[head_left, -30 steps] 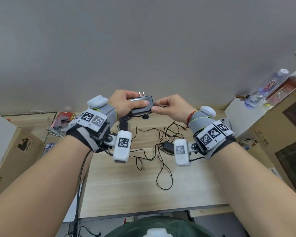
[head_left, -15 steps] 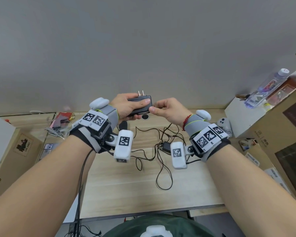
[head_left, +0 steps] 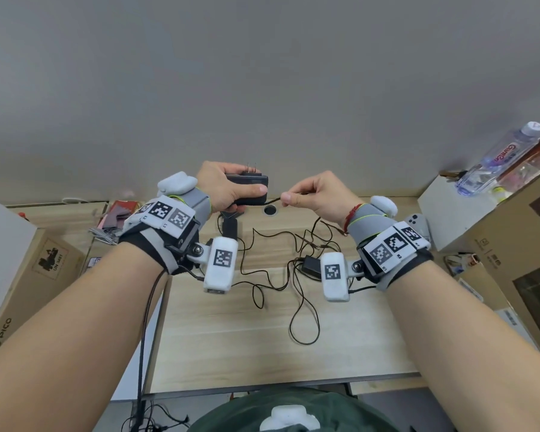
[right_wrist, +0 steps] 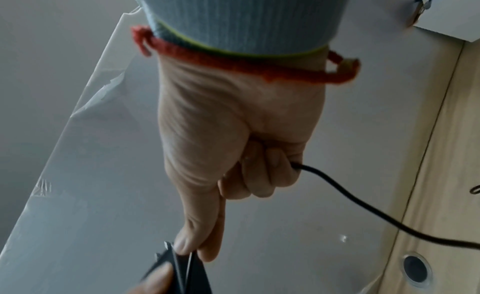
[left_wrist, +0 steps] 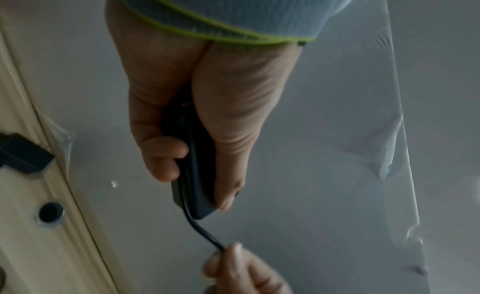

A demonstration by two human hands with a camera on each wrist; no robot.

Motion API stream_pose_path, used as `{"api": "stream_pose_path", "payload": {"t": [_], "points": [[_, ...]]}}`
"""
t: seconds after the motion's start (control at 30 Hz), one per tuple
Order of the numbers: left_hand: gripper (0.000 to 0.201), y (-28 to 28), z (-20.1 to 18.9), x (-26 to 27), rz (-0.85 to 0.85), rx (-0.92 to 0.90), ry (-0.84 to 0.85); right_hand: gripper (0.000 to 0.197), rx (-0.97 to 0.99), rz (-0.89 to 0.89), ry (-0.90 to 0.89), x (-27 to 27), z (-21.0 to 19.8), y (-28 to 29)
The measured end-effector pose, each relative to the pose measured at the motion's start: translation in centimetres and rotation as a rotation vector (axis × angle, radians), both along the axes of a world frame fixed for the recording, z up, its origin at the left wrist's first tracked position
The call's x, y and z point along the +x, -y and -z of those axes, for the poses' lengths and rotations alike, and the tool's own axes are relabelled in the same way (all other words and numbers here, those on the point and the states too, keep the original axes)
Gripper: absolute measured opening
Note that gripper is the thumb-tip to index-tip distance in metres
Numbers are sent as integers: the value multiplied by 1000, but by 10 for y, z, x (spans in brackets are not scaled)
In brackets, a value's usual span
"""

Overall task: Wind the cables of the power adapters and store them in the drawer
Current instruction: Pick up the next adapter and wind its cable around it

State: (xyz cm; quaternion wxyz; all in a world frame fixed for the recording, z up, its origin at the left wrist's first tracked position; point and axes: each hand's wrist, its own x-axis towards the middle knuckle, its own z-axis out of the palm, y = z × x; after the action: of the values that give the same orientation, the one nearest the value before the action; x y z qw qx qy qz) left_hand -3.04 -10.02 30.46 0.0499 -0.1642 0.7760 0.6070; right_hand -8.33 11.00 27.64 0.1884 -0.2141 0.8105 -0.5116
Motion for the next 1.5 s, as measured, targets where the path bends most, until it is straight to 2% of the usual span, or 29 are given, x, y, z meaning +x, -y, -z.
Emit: {"api": "stream_pose_path", "payload": {"t": [0.17, 0.4, 0.63, 0.8, 0.93, 1.0, 1.2, 1.33, 1.5], "points": [[30, -7, 7, 7, 118, -160, 18, 13, 15, -2, -71, -3, -17, 5], [29, -14, 0, 15, 297, -190, 26, 21, 22, -10, -103, -10, -29, 11], [32, -20, -10, 15, 342, -196, -6, 19, -43, 42, -94, -13, -22, 10], [27, -25, -13, 13, 296, -202, -13, 20, -54, 94, -46, -12, -7, 9], [28, -27, -18, 9, 281, -151, -56, 29, -81, 108, 9, -3, 6, 16], [31, -27, -20, 6, 226, -126, -89, 25, -83, 97, 43, 2, 10, 20], [34, -21, -20, -7, 10, -54, -168, 36, -40, -1, 73, 12, 22, 31], [35, -10, -13, -11, -44, -109, -149, 27, 27, -66, -25, 13, 17, 34], [38, 3, -1, -13, -23, -238, -86, 20, 15, -109, -22, 13, 3, 33]]}}
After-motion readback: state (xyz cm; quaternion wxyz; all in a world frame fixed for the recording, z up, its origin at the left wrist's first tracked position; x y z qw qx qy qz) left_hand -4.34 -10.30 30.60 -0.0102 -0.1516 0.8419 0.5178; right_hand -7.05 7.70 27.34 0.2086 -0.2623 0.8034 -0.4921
